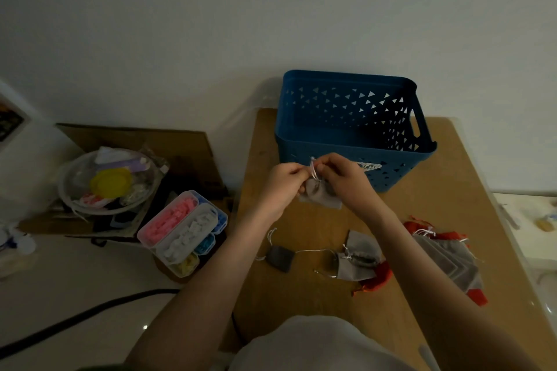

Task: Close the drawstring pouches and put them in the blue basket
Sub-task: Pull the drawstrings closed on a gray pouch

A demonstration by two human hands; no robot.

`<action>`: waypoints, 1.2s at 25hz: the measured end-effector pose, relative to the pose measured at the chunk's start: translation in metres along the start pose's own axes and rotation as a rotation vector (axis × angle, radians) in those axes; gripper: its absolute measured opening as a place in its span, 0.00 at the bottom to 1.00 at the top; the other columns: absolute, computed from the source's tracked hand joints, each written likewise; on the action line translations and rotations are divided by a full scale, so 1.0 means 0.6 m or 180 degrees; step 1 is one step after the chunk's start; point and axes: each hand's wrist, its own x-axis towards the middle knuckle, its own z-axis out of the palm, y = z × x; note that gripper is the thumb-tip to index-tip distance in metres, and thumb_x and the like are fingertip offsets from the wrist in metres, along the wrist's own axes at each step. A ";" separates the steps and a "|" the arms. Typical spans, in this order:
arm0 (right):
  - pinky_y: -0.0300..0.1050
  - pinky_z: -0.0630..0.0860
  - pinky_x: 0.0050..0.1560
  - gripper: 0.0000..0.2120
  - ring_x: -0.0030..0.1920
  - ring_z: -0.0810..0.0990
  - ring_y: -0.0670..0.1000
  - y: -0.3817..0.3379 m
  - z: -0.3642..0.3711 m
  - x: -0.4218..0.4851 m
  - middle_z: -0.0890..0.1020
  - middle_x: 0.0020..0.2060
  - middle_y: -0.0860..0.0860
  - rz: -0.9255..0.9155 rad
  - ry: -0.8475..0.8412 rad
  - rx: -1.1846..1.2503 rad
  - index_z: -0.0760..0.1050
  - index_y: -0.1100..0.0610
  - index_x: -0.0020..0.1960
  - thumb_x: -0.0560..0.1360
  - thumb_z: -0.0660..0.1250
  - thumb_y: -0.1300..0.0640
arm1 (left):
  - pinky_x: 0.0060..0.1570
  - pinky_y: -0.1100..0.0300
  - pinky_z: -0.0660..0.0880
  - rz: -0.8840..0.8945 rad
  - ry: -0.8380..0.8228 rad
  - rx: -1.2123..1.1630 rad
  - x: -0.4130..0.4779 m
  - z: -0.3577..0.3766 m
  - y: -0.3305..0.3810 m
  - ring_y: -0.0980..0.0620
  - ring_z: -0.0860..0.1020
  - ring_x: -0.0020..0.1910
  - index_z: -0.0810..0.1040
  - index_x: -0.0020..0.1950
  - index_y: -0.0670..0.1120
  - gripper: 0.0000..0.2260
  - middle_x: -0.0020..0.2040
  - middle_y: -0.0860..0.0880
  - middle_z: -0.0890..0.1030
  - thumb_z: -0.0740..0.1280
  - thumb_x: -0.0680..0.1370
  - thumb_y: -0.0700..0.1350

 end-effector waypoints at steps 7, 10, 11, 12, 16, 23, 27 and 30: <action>0.41 0.73 0.42 0.09 0.39 0.77 0.46 -0.007 0.000 -0.004 0.81 0.39 0.52 0.0233 -0.0168 0.0281 0.78 0.59 0.48 0.76 0.68 0.53 | 0.26 0.71 0.67 -0.0025 0.0029 0.0005 -0.010 -0.003 -0.001 0.57 0.72 0.32 0.79 0.50 0.39 0.10 0.35 0.49 0.76 0.61 0.81 0.44; 0.38 0.74 0.43 0.05 0.40 0.78 0.44 -0.008 0.005 -0.004 0.81 0.40 0.51 0.0160 -0.0153 0.0321 0.78 0.58 0.48 0.76 0.68 0.57 | 0.27 0.71 0.67 -0.0080 0.0002 0.0033 -0.012 -0.006 0.000 0.58 0.73 0.32 0.79 0.49 0.41 0.09 0.36 0.49 0.76 0.61 0.80 0.45; 0.38 0.75 0.45 0.04 0.42 0.79 0.45 -0.009 0.006 -0.005 0.81 0.41 0.51 0.0146 -0.0180 0.0385 0.78 0.58 0.49 0.77 0.67 0.58 | 0.27 0.71 0.67 -0.0111 -0.0030 0.0030 -0.012 -0.006 -0.001 0.58 0.73 0.32 0.78 0.48 0.42 0.09 0.36 0.49 0.76 0.61 0.80 0.45; 0.38 0.76 0.47 0.04 0.44 0.80 0.45 -0.010 0.007 -0.005 0.82 0.44 0.52 0.0131 -0.0234 0.0441 0.78 0.58 0.51 0.77 0.66 0.60 | 0.27 0.71 0.67 -0.0150 -0.0069 0.0005 -0.013 -0.007 -0.001 0.58 0.72 0.32 0.78 0.46 0.43 0.09 0.36 0.49 0.76 0.62 0.80 0.46; 0.39 0.76 0.48 0.03 0.43 0.80 0.46 -0.010 0.007 -0.003 0.82 0.42 0.52 0.0104 -0.0427 0.0550 0.78 0.59 0.48 0.77 0.65 0.62 | 0.26 0.68 0.66 -0.0225 -0.0216 -0.0076 -0.015 -0.009 -0.005 0.57 0.70 0.29 0.76 0.42 0.45 0.10 0.32 0.50 0.73 0.62 0.80 0.47; 0.47 0.75 0.49 0.03 0.42 0.78 0.48 0.002 0.015 0.006 0.80 0.38 0.52 0.0112 0.0038 0.0555 0.76 0.57 0.44 0.77 0.67 0.60 | 0.27 0.64 0.66 -0.0400 -0.0334 -0.0737 -0.018 -0.011 -0.009 0.56 0.69 0.27 0.75 0.44 0.44 0.14 0.30 0.51 0.71 0.58 0.82 0.50; 0.43 0.75 0.47 0.03 0.41 0.77 0.47 -0.005 0.014 0.008 0.79 0.38 0.51 0.0045 -0.0094 0.0508 0.76 0.59 0.45 0.77 0.66 0.62 | 0.27 0.65 0.65 -0.0090 -0.0350 -0.0248 -0.019 -0.013 -0.010 0.57 0.68 0.28 0.78 0.47 0.40 0.13 0.31 0.50 0.70 0.61 0.81 0.49; 0.43 0.75 0.48 0.03 0.42 0.78 0.47 -0.006 0.011 0.012 0.80 0.39 0.52 0.0026 -0.0098 0.0361 0.77 0.61 0.46 0.77 0.65 0.62 | 0.27 0.66 0.63 0.0022 -0.0390 -0.0094 -0.015 -0.017 -0.005 0.59 0.67 0.27 0.79 0.49 0.39 0.09 0.30 0.50 0.69 0.63 0.80 0.44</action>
